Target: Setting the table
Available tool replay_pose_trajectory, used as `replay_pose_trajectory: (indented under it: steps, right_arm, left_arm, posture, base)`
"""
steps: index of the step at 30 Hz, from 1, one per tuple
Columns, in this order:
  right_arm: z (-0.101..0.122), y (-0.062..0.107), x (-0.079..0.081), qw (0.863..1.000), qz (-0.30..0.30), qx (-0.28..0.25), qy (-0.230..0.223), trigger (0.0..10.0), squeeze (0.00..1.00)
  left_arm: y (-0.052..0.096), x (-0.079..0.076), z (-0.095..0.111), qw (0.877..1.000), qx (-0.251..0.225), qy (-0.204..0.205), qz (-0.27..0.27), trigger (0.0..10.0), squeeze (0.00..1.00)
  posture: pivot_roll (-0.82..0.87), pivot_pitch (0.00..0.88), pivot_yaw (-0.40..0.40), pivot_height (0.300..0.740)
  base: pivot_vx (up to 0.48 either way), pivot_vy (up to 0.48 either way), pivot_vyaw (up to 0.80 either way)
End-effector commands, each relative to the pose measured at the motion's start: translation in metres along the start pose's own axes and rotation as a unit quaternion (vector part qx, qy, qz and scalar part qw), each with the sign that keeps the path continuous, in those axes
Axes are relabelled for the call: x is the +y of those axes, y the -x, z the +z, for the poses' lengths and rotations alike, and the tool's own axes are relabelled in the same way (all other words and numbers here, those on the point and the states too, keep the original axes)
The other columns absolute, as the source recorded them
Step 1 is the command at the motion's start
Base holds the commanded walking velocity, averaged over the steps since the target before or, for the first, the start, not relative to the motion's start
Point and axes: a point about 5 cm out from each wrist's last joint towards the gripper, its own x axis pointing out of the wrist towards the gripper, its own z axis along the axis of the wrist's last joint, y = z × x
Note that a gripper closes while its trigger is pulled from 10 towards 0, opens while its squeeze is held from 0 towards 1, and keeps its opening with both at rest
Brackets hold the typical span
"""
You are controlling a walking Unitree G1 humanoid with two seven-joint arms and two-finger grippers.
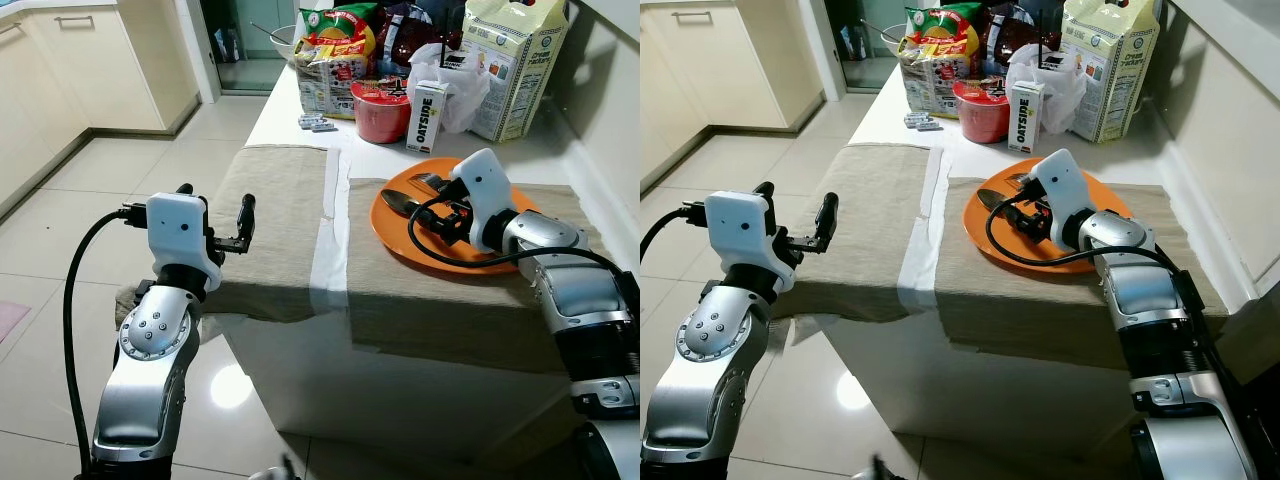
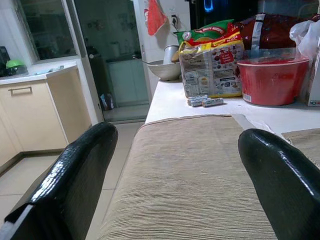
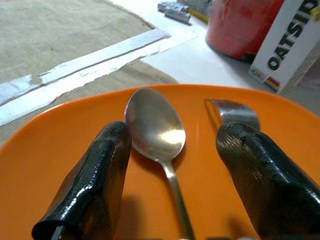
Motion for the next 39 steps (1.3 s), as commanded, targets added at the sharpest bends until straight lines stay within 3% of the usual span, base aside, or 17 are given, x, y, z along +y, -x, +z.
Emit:
replay_pose_trajectory:
  steps: [1,11,28,29,30,31,39]
  right_arm:
    - [0.000,0.002,0.003,1.000,0.020,0.004,0.003,10.0,0.00]
    - [-0.014,-0.008,0.004,0.999,0.023,0.036,-0.004,10.0,0.00]
    - [-0.025,-0.022,0.006,0.996,-0.026,0.080,-0.028,10.0,0.00]
    - [-0.026,-0.023,0.006,0.995,-0.036,0.083,-0.033,10.0,0.86]
    - [-0.026,-0.023,0.005,0.995,-0.038,0.084,-0.035,10.0,0.86]
    - [-0.026,-0.023,0.005,0.995,-0.040,0.084,-0.035,10.0,1.00]
    - [-0.026,-0.024,0.005,0.994,-0.044,0.086,-0.042,10.0,1.00]
  left_arm:
    - [0.002,0.002,0.002,1.000,0.001,-0.005,0.008,10.0,0.00]
    - [0.002,0.001,0.001,1.000,0.002,-0.001,0.008,10.0,0.00]
    - [0.000,0.002,0.003,1.000,0.003,0.003,0.011,10.0,0.00]
    - [0.000,0.002,0.003,1.000,0.004,0.005,0.011,10.0,0.00]
    - [0.000,0.002,0.003,1.000,0.004,0.005,0.012,10.0,0.00]
    - [0.000,0.002,0.003,1.000,0.005,0.006,0.012,10.0,0.00]
    - [-0.001,0.002,0.002,1.000,0.007,0.008,0.013,10.0,0.00]
  posture:
    - [-0.10,0.000,0.078,0.740]
    - [-0.10,0.000,0.076,0.740]
    - [-0.10,0.008,0.074,0.740]
    - [-0.10,0.008,0.074,0.740]
    - [-0.10,0.008,0.074,0.740]
    - [-0.10,0.008,0.074,0.740]
    - [-0.10,0.004,0.074,0.740]
  base:
    - [0.000,0.000,0.00]
    - [0.000,0.000,0.00]
    - [0.000,0.000,0.00]
    - [0.000,0.000,0.00]
    - [0.000,0.000,0.00]
    - [0.000,0.000,0.00]
    - [0.000,0.000,0.00]
